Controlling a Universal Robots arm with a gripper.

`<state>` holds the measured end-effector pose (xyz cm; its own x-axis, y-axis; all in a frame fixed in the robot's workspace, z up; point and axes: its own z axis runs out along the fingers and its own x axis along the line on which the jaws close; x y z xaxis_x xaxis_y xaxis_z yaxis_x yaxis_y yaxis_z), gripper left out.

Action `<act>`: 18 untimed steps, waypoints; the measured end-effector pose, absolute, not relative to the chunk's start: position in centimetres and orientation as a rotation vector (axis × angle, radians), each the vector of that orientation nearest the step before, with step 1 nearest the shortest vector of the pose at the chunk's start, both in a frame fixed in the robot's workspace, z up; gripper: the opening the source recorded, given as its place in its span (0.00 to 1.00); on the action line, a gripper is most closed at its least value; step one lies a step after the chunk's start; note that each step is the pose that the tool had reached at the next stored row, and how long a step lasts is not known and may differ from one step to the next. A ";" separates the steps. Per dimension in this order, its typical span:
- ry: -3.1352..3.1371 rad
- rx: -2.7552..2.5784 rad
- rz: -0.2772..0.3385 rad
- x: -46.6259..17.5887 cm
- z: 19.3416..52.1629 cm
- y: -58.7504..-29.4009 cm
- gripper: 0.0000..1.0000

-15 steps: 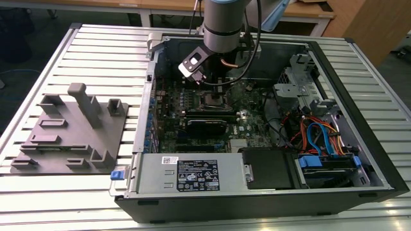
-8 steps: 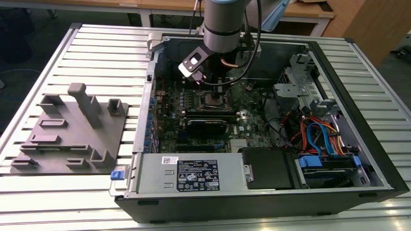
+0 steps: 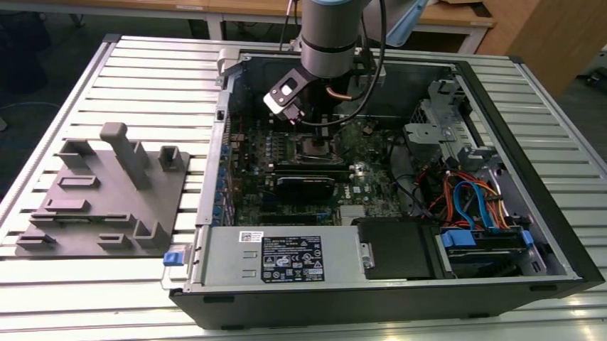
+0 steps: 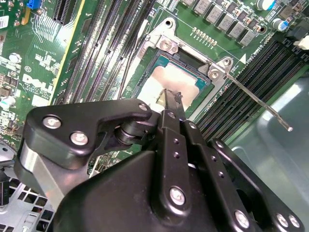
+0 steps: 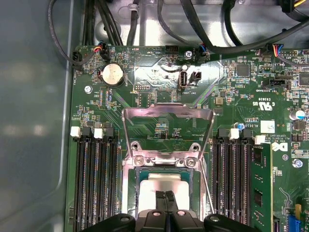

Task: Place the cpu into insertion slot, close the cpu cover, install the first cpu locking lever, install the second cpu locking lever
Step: 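Close the cpu cover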

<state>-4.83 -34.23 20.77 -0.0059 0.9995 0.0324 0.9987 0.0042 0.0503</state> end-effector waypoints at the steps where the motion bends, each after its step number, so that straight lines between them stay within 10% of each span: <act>1: 2.220 2.209 0.086 -4.8 20.8 -34.2 0.10; 18: 2.231 2.221 0.061 -4.8 22.6 -34.2 0.10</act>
<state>-4.83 -34.23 22.59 -0.0049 0.9995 0.0326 0.9997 0.0042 0.0222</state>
